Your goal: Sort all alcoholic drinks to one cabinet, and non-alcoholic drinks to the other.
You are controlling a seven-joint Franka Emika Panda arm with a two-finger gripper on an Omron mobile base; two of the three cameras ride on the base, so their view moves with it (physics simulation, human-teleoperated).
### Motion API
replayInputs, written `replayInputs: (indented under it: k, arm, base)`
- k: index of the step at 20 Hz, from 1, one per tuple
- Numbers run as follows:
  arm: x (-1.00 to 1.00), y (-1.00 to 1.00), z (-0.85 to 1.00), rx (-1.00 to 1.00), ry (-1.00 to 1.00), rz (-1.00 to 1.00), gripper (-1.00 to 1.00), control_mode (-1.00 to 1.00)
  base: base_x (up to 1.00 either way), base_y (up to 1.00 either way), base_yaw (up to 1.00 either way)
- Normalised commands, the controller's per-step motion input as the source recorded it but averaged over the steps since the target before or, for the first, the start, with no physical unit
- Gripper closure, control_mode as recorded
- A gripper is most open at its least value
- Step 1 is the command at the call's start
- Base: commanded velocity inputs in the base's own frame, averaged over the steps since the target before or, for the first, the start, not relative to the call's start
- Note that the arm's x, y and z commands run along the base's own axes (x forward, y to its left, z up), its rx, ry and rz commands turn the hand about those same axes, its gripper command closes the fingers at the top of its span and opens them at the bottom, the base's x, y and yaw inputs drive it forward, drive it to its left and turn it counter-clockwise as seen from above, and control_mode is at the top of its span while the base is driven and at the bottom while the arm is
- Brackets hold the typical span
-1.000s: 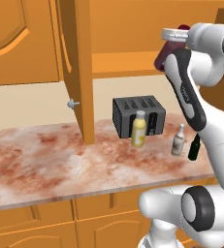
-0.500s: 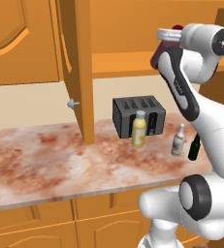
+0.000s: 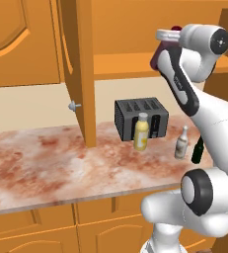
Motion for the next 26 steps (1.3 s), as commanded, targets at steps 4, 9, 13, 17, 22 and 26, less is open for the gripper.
replayInputs:
  k: [4,9,13,17,22,26]
  arm:
    - [0.42,0.0,-0.01,-0.03,0.0,0.01,1.0,-1.0]
    - [0.31,0.0,-0.14,-0.02,0.0,0.02,1.0,-1.0]
    - [0.13,0.0,-0.16,-0.03,0.0,0.03,1.0,-1.0]
    - [0.28,0.0,-0.19,-0.05,0.0,0.03,1.0,-1.0]
    - [0.49,0.05,-0.26,-0.07,0.0,0.04,1.0,-1.0]
    - [0.41,0.05,-0.25,-0.05,0.0,0.04,1.0,-1.0]
  base:
    - [0.0,0.0,0.0]
    - [0.0,0.0,0.0]
    - [0.0,0.0,0.0]
    - [0.0,0.0,0.0]
    - [0.0,0.0,0.0]
    - [0.0,0.0,0.0]
